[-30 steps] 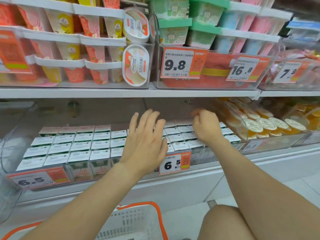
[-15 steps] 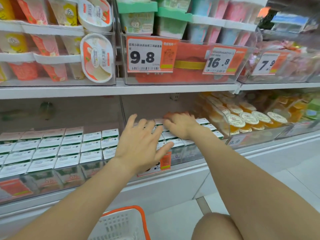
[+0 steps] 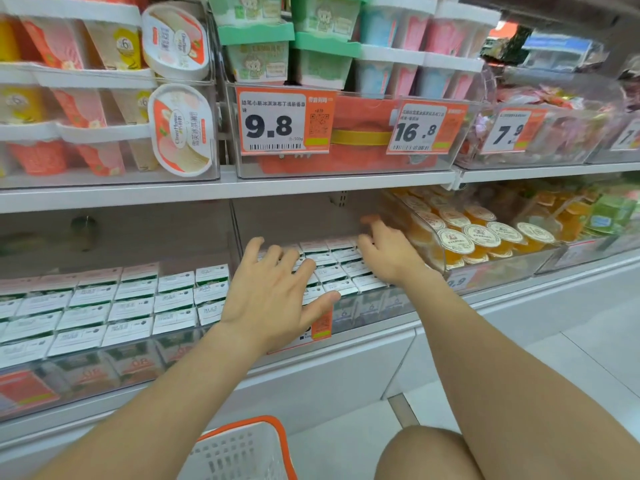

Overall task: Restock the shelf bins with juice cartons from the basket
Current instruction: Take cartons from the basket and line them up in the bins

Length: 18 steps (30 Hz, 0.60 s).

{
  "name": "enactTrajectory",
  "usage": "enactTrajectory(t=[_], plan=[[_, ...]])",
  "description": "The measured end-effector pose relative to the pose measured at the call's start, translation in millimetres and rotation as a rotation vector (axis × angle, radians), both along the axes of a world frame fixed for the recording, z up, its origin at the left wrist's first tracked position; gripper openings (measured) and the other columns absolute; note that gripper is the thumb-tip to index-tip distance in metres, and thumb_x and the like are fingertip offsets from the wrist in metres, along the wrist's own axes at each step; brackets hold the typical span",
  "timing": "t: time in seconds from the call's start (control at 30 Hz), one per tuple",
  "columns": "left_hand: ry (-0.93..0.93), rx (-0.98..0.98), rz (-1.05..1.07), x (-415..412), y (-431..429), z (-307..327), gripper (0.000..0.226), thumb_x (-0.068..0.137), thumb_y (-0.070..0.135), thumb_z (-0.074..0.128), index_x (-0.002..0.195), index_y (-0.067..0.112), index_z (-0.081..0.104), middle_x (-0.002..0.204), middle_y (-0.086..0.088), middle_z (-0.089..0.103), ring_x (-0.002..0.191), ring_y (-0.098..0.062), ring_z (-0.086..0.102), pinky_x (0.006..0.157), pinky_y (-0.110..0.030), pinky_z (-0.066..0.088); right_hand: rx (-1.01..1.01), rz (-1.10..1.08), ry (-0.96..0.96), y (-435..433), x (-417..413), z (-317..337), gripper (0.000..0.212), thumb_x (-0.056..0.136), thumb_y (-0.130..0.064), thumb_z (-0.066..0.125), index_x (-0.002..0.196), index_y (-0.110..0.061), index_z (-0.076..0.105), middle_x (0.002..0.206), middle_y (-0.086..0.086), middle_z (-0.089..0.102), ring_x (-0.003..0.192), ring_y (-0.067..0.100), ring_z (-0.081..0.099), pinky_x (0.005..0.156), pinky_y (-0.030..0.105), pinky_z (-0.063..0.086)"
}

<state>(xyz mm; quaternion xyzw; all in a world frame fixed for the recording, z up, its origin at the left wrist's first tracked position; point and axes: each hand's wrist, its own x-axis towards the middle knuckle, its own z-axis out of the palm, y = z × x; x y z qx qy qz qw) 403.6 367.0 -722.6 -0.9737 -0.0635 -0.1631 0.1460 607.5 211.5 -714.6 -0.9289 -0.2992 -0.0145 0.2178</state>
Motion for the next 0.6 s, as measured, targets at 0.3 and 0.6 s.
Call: enactTrajectory(t=[0.3,0.6], plan=[[0.008,-0.002,0.008,-1,-1,1,0.089,0.098,0.079,0.0,0.121,0.023,0.065,0.119,-0.003,0.066,0.108,-0.029,0.058,0.116,-0.055,0.023,-0.272,0.034,-0.067,-2,1,-5,0.079,0.091,-0.06,0.029,0.16,-0.021,0.028,0.134,0.02,0.062,0.124,0.041,0.053,0.1,0.049,0.042],[0.013,0.011,0.014,-4,-3,3,0.085,0.098,0.077,0.0,0.12,0.025,0.064,0.107,0.0,0.067,0.099,-0.028,0.061,0.109,-0.053,0.03,-0.472,-0.016,-0.073,-7,-6,9,0.079,0.103,-0.067,0.016,0.164,-0.017,0.016,0.154,0.017,0.049,0.142,0.036,0.041,0.115,0.051,0.031]])
